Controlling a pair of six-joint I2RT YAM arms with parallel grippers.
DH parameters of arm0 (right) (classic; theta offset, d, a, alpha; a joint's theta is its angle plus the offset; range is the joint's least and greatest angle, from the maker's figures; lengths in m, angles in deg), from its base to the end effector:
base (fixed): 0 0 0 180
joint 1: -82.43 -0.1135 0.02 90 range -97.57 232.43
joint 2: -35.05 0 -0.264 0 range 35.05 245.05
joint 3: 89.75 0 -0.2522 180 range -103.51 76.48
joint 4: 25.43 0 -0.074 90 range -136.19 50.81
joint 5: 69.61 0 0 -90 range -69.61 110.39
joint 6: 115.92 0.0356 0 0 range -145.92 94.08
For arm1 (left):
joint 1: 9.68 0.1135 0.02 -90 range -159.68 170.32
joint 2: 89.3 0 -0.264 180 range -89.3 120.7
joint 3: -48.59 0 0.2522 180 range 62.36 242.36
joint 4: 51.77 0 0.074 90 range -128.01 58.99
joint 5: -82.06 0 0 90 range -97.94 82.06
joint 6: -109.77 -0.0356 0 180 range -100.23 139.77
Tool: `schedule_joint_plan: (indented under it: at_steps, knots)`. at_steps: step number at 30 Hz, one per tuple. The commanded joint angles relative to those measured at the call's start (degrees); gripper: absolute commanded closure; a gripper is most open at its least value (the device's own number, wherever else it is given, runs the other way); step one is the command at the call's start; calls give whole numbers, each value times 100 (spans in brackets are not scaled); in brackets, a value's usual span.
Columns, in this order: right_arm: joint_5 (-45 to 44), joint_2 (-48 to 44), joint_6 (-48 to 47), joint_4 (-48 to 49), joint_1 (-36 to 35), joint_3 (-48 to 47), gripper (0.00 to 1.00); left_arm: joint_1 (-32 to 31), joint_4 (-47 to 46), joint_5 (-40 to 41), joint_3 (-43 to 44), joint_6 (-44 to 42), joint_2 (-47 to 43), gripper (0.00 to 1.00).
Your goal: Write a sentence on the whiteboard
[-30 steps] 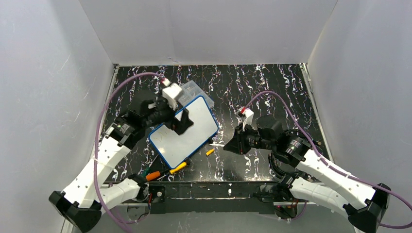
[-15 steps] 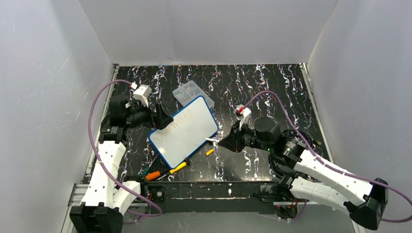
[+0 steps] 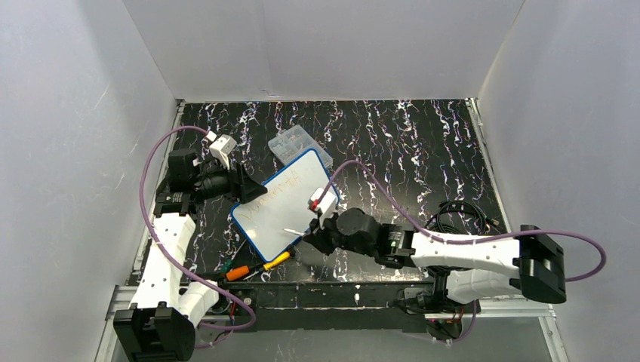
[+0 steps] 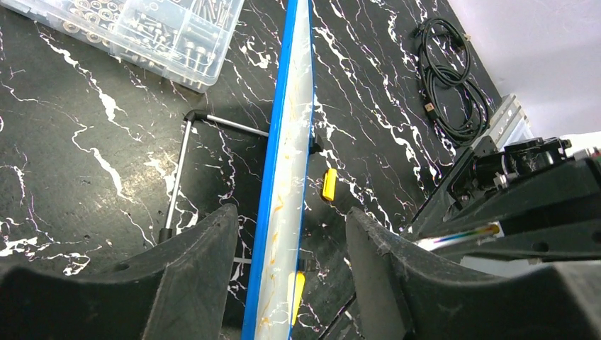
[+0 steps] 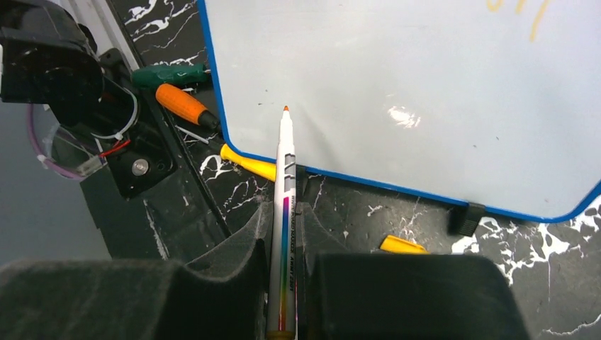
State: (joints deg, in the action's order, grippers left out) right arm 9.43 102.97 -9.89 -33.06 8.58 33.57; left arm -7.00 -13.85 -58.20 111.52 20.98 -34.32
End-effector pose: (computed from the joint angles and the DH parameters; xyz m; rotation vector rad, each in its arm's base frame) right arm 0.0819 0.2586 0.2737 -0.8421 1.8071 0.8695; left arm 0.2032 -0.0179 0.3162 0.4576 1.9484 -0.8917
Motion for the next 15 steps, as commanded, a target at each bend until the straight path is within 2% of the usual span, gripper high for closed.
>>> schedule_joint_plan:
  at_steps: [1, 15]
  knots:
    - [-776, 350, -412, 900, -323, -457, 99, 27, 115, -151, -3, -95, 14, 46]
    - [-1012, 1384, -650, 1015, -569, -1075, 99, 19, 75, -48, -30, -96, 162, 64]
